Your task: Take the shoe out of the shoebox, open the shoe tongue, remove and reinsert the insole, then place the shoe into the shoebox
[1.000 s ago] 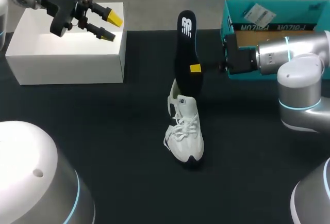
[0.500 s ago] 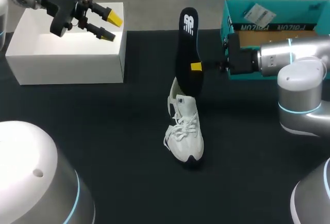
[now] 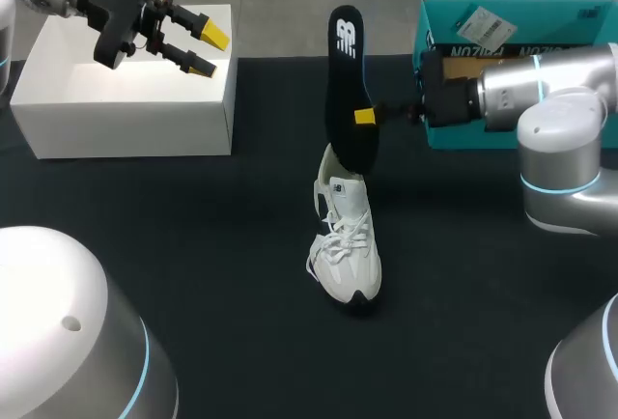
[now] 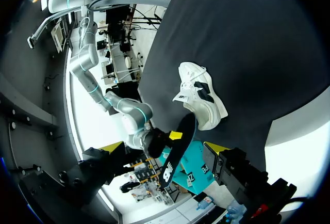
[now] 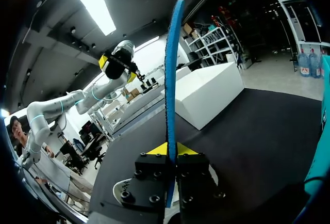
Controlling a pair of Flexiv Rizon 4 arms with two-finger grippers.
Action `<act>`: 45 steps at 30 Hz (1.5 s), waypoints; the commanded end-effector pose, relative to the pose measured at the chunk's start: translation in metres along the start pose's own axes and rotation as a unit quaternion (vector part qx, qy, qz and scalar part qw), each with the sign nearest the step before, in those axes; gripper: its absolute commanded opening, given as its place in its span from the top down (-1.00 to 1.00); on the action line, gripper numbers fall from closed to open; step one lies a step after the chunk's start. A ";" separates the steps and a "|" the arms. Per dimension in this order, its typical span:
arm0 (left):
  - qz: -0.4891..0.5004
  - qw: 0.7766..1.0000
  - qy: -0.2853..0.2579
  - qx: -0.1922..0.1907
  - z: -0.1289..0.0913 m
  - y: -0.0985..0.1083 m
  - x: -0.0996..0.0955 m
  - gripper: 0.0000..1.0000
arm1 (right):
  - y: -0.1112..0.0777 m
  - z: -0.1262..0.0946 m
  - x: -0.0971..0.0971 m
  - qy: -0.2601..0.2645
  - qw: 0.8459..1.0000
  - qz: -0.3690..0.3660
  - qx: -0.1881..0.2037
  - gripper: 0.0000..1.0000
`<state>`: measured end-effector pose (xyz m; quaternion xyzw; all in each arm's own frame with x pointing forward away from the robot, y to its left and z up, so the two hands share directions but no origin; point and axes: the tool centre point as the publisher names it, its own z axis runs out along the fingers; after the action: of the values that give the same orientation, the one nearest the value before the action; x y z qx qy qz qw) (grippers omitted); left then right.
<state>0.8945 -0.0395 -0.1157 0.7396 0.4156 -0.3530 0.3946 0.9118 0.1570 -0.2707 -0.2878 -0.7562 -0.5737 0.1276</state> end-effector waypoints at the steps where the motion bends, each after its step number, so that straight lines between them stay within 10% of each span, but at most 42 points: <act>1: 0.000 1.000 0.002 0.001 0.000 0.000 0.000 -1.00 | -0.014 -0.001 0.003 -0.004 1.000 0.013 0.000 1.00; 11: 0.000 1.000 0.002 0.001 0.000 0.000 0.000 -1.00 | -0.025 -0.002 0.011 -0.008 1.000 0.024 -0.002 1.00; 28: 0.000 1.000 0.002 0.001 0.000 0.000 0.000 -1.00 | 0.016 0.024 0.005 0.030 0.998 -0.027 -0.041 1.00; 45: 0.000 1.000 0.002 0.001 0.000 0.000 0.000 -1.00 | -0.019 0.040 0.014 0.044 0.998 0.010 -0.038 1.00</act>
<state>0.8945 -0.0395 -0.1157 0.7396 0.4155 -0.3530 0.3946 0.9001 0.1958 -0.2900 -0.2712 -0.7247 -0.6133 0.1586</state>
